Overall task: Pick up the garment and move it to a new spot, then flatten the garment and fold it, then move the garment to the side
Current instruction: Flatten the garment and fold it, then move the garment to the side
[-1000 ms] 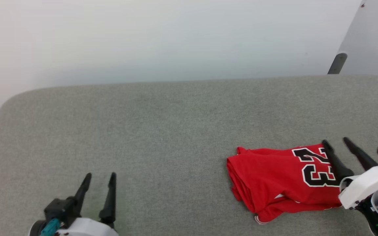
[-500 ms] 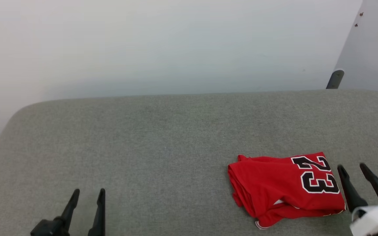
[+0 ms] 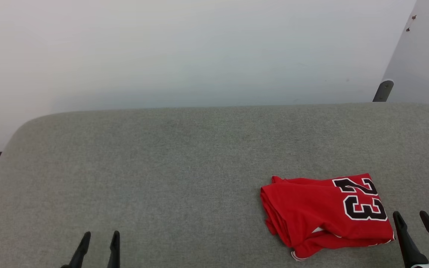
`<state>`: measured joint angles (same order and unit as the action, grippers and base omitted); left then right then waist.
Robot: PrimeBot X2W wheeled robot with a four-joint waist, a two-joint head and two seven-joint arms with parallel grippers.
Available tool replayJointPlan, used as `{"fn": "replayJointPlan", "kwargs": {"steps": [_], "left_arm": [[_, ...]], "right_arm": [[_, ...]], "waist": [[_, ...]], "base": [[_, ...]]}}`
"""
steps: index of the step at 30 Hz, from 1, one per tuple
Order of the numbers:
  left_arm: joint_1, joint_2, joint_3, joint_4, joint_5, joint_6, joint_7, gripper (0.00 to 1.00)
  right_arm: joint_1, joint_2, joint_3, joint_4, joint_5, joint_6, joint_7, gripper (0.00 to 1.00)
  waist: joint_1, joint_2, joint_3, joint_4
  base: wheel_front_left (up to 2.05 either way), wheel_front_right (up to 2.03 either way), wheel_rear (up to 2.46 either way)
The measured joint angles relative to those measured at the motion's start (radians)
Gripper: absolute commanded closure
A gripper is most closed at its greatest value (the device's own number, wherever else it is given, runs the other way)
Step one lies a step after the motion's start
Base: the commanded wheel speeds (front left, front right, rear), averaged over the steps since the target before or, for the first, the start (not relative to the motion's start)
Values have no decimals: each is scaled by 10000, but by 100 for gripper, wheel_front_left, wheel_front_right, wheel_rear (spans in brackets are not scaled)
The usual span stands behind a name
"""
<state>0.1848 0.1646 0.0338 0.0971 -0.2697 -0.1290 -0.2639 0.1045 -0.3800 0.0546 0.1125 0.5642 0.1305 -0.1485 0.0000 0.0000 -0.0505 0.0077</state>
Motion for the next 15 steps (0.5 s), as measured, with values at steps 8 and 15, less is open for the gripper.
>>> {"fn": "replayJointPlan", "kwargs": {"steps": [8, 15], "left_arm": [[-29, -38, -36, -21, 35, 0, 0, 0], [-30, -59, -58, -10, 38, 0, 0, 0]], "right_arm": [[206, 395, -416, -798, -393, 0, 627, 0], [313, 548, -589, -1057, -541, 0, 807, 0]], "waist": [[0, 0, -17, -22], [0, 0, -24, 34]], "base": [[0, 0, 0], [0, 0, 0]]}}
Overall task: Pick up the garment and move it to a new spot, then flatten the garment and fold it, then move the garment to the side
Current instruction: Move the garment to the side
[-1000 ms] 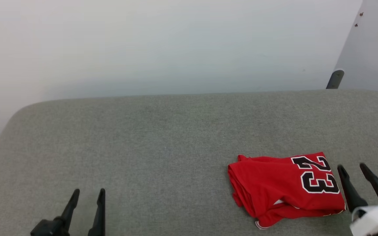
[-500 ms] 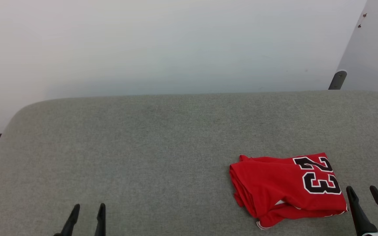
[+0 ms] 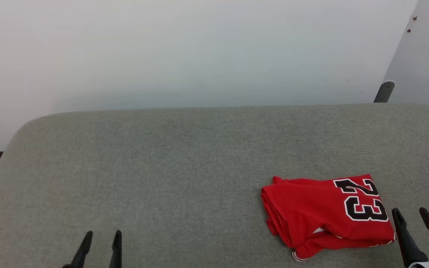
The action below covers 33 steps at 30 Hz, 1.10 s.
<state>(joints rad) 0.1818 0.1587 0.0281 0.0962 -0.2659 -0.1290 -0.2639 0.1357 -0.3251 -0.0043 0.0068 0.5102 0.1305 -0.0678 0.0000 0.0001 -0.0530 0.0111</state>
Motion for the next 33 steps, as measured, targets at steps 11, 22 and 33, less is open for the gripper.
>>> {"fn": "replayJointPlan", "kwargs": {"steps": [11, 22, 33], "left_arm": [[-144, -63, -71, -2, 0, 0, 0, 0], [-1406, -40, -780, 293, -159, 0, 0, 0], [-2922, 52, -1498, 560, -322, 0, 0, 0]], "right_arm": [[-551, -525, -59, 159, -464, 0, 1009, 0], [-3253, -2345, 1544, 1994, 1202, 0, 6450, 0], [-5238, -2502, 2374, 3333, 1760, 0, 8027, 0]], "waist": [[0, 0, 220, 89], [0, 0, 1159, 79], [0, 0, 2528, 282]], "base": [[0, 0, 0], [0, 0, 0], [0, 0, 0]]}}
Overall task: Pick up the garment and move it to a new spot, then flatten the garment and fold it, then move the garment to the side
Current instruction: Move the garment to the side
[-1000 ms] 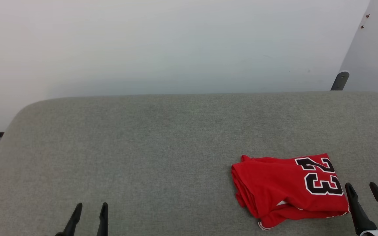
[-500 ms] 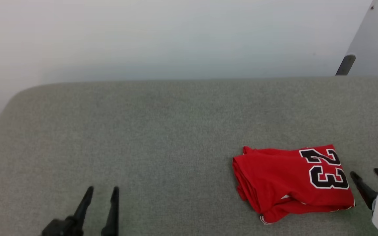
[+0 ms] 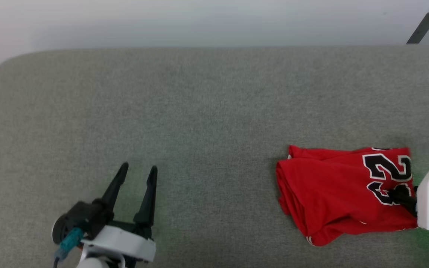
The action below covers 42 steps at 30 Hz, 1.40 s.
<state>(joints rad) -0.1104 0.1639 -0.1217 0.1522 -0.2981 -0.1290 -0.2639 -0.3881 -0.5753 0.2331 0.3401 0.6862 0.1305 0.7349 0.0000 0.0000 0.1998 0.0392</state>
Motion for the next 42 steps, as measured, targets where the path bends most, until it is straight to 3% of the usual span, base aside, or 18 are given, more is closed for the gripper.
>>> {"fn": "replayJointPlan", "kwargs": {"steps": [1, 2, 4, 13, 26, 34, 42], "left_arm": [[-133, 4, -54, 27, -4, 0, 0, 0], [-260, 15, -107, 48, -13, 0, 0, 0], [-454, 40, -174, 84, -31, 0, 0, 0], [-936, 245, -472, -466, -2, 0, 0, 0], [-2336, 1672, -1567, -1432, 96, 0, 0, 0], [-4281, 2945, -2389, -2029, 284, -2, 0, 0], [-5279, 3820, -2266, -2608, 198, -2, 0, 0]], "right_arm": [[-33, 56, 119, 111, 0, 0, 17, 0], [-92, 100, 196, 188, 36, 0, 13, 27], [-240, 88, 313, 240, 173, 0, -90, 98], [-526, 234, 382, 389, 546, 23, -1643, 100], [-1113, -635, -1237, 1540, 631, 8, -3672, 100], [-3060, -1137, -1438, 2849, -374, 8, -4468, 100], [-5032, -1287, -995, 4635, -2159, 10, -5076, 100]], "waist": [[0, 0, 113, 27], [0, 0, 218, 50], [0, 0, 405, 84], [-1, 0, 713, -499], [0, 0, 1312, -2384], [0, 0, 2512, -2957], [0, 0, 3749, -3156]], "base": [[0, 0, 0], [0, 0, 0], [0, 0, 0], [0, 0, 0], [0, 0, 0], [0, 0, 0], [0, 0, 0]]}}
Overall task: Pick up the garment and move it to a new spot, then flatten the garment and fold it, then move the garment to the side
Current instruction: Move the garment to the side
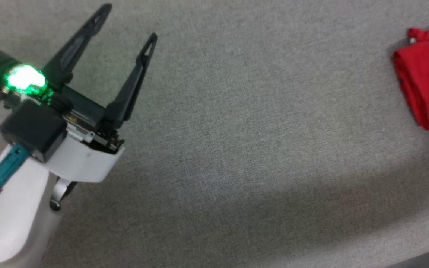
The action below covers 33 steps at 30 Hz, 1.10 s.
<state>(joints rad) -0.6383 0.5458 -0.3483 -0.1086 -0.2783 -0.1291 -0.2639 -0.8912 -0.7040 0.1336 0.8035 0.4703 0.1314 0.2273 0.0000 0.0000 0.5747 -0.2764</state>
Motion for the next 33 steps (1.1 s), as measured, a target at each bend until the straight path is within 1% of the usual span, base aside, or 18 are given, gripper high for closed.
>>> {"fn": "replayJointPlan", "kwargs": {"steps": [4, 8, 12, 13, 14, 15, 19, 24, 26, 29, 33], "left_arm": [[-182, 115, 10, -205, 27, 0, 0, 0], [-228, 236, -65, -293, 29, 0, 0, 0], [-240, 247, -59, -280, 27, 0, 0, 0], [-232, 245, -38, -280, 27, 0, 0, 0], [-213, 242, -12, -270, 27, 0, 0, 0], [-170, 232, 8, -244, 27, 0, 0, 0], [94, 119, 151, -27, -6, 2, 0, 0], [729, -430, 343, 384, 92, 63, 0, 0], [1078, -779, 458, 587, 96, 125, 0, 0], [1731, -1287, 702, 1055, 6, 165, 0, 0], [2481, -1848, 1085, 1638, -56, 180, 2, 0]], "right_arm": [[-764, 21, 176, 1005, -1072, 0, -464, 100], [-1436, 395, 194, 1827, -1680, 0, -1070, 100], [-1802, 755, 115, 2640, -1988, -2, -1505, 100], [-1860, 790, 96, 2834, -2069, 0, -1592, 82], [-1917, 803, 84, 3010, -2188, 0, -1674, 57], [-1991, 823, 13, 3208, -2247, -2, -1747, 0], [-2129, 945, 98, 3674, -2429, 0, -1973, 0], [-2188, 1026, 378, 3908, -2437, 0, -2359, 0], [-2030, 1250, 570, 3848, -2261, 0, -2539, 0], [-1489, 1653, 1122, 3639, -2065, 0, -2767, 0], [-823, 2180, 1753, 2949, -1110, -2, -2972, 0]], "waist": [[0, 0, 458, -43], [0, 0, 762, -70], [0, 0, 818, -54], [0, 0, 799, -45], [0, 0, 774, -40], [0, 0, 741, -33], [0, 0, 534, 1], [0, 0, 14, 61], [0, 0, -274, 112], [0, 0, -756, 218], [0, 0, -1454, 417]], "base": [[0, 0, 0], [0, 0, 0], [0, 0, 0], [0, 0, 0], [0, 0, 0], [0, 0, 0], [0, 0, 0], [0, 0, 0], [0, 0, 0], [0, 0, 0], [0, 0, 0]]}}
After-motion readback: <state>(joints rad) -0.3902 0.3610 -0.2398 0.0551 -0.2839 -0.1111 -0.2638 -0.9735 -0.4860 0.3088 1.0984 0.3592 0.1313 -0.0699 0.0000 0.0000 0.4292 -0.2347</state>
